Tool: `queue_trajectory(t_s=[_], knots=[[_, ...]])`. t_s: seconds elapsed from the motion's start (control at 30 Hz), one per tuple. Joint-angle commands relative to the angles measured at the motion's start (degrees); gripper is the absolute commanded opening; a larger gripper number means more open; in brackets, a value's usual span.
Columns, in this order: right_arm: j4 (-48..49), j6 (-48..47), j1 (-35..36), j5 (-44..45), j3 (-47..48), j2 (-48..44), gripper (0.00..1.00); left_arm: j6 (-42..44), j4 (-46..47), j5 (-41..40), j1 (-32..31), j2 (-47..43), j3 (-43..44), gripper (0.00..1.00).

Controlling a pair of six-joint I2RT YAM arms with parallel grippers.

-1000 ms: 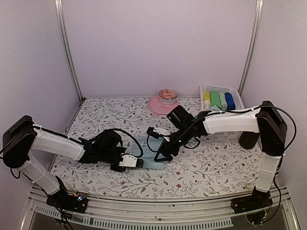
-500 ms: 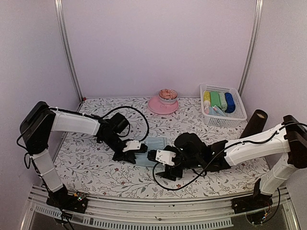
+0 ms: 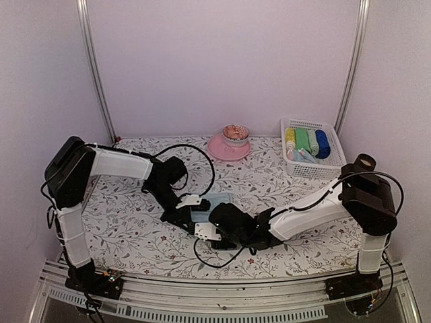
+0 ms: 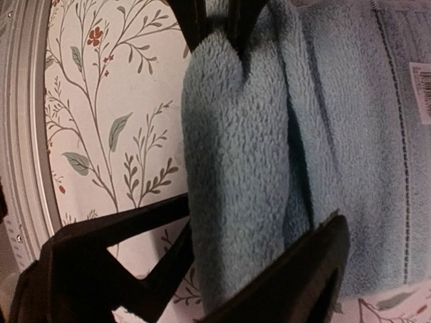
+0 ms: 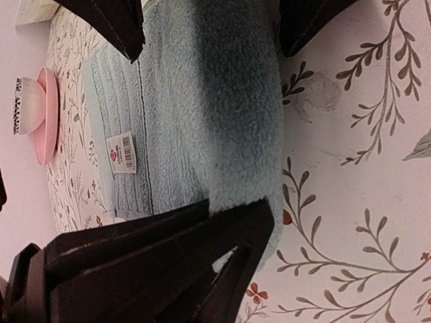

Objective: Roll the towels
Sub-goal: Roll the towel at the center of the board.

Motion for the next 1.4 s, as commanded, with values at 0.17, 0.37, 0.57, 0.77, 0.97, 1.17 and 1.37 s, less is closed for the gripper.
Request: queue_trajectory(t_s=[0.17, 0.37, 0.57, 0.77, 0.97, 1.17, 1.37], knots=[[-0.7, -2.5, 1.5, 2.4, 0.4, 1.0, 0.42, 1.2, -6.0, 0.3, 0.8, 4.4, 0.4, 0.00], [-2.5, -2.1, 1.8, 1.5, 1.1, 2.1, 0.24, 1.3, -6.0, 0.3, 1.6, 4.5, 0.6, 0.02], [-6.1, 0.8, 1.4, -2.0, 2.3, 1.7, 0.11, 0.0, -1.8, -2.7, 1.7, -0.8, -1.9, 0.28], [-11.4, 7.1, -1.8, -8.6, 4.7, 1.1, 0.10, -1.5, 6.3, -6.3, 1.8, -9.7, -8.8, 0.52], [-17.9, 12.1, -5.3, -20.0, 8.3, 1.2, 0.10, -3.4, 21.2, -10.3, 2.2, -21.3, -20.2, 0.62], [-24.2, 17.0, -9.4, -34.5, 13.2, 4.1, 0.13, -2.0, 43.3, -15.2, 2.0, -34.4, -37.0, 0.63], [-30.1, 21.0, -13.2, -48.4, 19.3, 9.9, 0.15, 2.0, 59.7, -19.3, -0.8, -42.5, -48.6, 0.57]])
